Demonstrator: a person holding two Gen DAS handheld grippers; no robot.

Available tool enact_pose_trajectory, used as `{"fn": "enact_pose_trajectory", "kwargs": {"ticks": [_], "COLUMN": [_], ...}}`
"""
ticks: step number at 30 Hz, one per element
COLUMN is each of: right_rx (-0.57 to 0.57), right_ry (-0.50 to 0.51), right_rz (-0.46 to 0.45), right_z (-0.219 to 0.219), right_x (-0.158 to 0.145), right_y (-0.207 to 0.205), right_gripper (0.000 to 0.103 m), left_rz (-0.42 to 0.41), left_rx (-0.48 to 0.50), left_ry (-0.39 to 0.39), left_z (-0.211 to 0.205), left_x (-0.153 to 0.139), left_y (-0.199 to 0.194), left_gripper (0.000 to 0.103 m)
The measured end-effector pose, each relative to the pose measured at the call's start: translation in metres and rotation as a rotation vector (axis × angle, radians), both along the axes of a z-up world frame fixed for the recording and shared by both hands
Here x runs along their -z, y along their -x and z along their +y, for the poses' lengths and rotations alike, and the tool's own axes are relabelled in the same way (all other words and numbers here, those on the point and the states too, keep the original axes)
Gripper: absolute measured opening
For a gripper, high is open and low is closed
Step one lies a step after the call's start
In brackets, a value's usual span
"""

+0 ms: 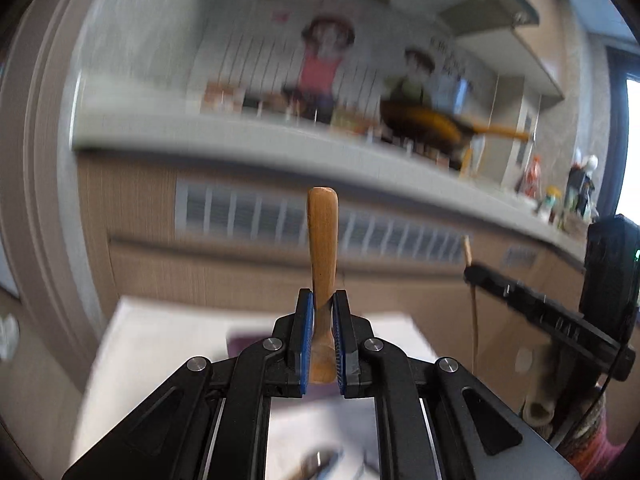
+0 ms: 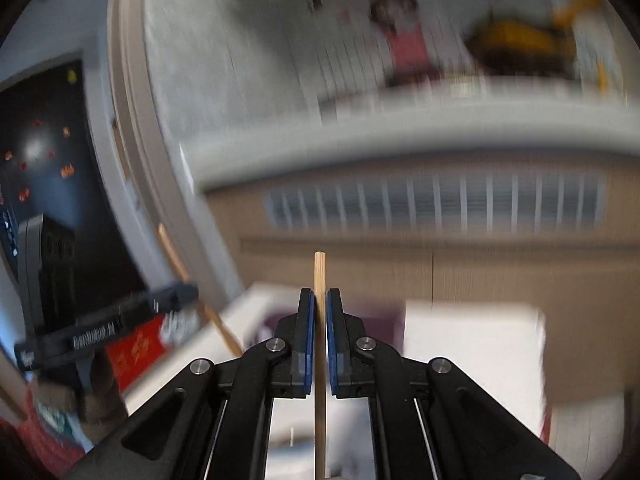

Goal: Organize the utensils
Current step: 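Lift the wooden spoon over the caddy and open the left gripper while the right drops the chopstick in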

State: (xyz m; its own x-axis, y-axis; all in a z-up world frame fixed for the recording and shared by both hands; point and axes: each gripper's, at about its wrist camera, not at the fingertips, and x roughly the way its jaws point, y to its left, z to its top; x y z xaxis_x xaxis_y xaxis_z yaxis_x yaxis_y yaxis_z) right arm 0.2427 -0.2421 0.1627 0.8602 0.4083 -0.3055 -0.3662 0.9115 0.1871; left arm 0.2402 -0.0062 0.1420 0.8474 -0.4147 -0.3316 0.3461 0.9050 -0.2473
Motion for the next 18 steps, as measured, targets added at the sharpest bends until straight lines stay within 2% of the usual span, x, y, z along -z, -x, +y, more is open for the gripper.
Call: {"fn": "enact_pose_trajectory", "kwargs": {"ticks": [2, 4, 9, 18], "right_rx": [0.009, 0.017, 0.040, 0.054], "right_ry": [-0.012, -0.005, 0.050, 0.122], "right_rz": [-0.096, -0.153, -0.209, -0.169], "right_z": [0.005, 0.010, 0.030, 0.042], "right_x": [-0.023, -0.031, -0.016, 0.033], "right_y": [-0.012, -0.024, -0.061, -0.103], "right_gripper": [0.006, 0.006, 0.006, 0.006], "left_rz": [-0.046, -0.062, -0.004, 0.154], "left_rx": [-0.031, -0.044, -0.046, -0.021], "left_ry": [0.004, 0.010, 0.008, 0.015], "left_z": [0.002, 0.004, 0.009, 0.004], "left_x": [-0.016, -0.021, -0.001, 0.067], "left_y": [-0.011, -0.023, -0.054, -0.099], "left_gripper": [0.010, 0.010, 0.010, 0.010]}}
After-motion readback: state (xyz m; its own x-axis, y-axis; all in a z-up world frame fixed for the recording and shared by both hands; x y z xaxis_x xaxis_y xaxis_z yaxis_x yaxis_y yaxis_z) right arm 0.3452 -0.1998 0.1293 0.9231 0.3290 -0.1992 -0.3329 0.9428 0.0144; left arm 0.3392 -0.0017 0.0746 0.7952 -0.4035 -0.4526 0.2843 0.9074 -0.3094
